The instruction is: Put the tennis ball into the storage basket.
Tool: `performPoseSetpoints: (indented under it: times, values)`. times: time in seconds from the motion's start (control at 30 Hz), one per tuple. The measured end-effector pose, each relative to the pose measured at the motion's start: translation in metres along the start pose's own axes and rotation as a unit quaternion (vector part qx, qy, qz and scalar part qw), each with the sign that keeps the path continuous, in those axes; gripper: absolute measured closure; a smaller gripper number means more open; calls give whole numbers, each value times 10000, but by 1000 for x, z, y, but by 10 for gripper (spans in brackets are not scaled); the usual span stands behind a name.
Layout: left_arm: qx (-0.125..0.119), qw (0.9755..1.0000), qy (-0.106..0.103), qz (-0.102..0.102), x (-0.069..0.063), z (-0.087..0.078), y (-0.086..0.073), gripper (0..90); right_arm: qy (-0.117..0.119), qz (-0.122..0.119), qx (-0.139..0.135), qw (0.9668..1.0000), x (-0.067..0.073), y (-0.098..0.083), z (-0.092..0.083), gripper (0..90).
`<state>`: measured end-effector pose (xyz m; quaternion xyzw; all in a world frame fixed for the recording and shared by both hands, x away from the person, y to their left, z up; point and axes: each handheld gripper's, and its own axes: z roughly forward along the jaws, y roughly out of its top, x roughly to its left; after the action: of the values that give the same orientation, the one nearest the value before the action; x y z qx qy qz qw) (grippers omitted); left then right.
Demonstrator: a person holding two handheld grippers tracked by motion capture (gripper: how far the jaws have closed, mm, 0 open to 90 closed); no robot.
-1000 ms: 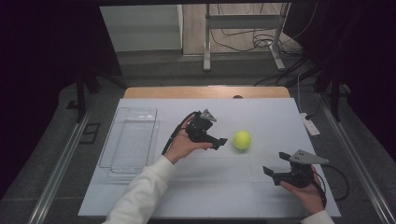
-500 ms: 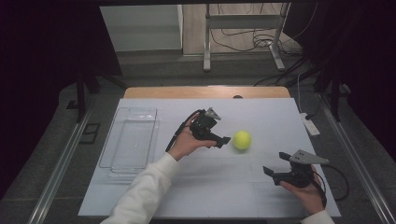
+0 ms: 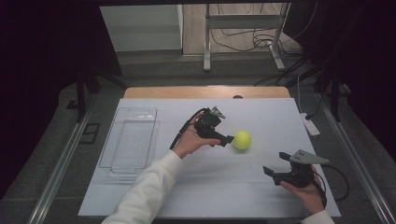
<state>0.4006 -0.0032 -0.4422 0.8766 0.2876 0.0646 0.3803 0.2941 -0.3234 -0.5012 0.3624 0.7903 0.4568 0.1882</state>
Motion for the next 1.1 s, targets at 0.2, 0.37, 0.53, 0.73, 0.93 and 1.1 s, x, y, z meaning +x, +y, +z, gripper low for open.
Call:
performPoseSetpoints:
  times: [0.2, 0.37, 0.53, 0.73, 0.93, 1.1]
  values:
    - [14, 10000, -17, 74, -2, 1, 5, 116, -1, 6, -7, 10000, 0, 0, 0, 103]
    - [40, 10000, -30, 83, -4, 5, 7, 116, 1, 6, -4, 10000, 0, 0, 0, 103]
    - [86, 9999, -64, 94, -5, 9, 10, 117, 7, 12, -5, 10000, 0, 0, 0, 103]
    - [120, 9998, -86, 107, -6, 15, 13, 117, 14, 11, -6, 10000, 0, 0, 0, 103]
    - [146, 9998, -103, 121, -7, 19, 15, 118, 12, 4, -4, 10000, 0, 0, 0, 103]
    - [129, 9998, -56, 137, -8, 21, 16, 113, 12, 2, -5, 10000, 0, 0, 0, 103]
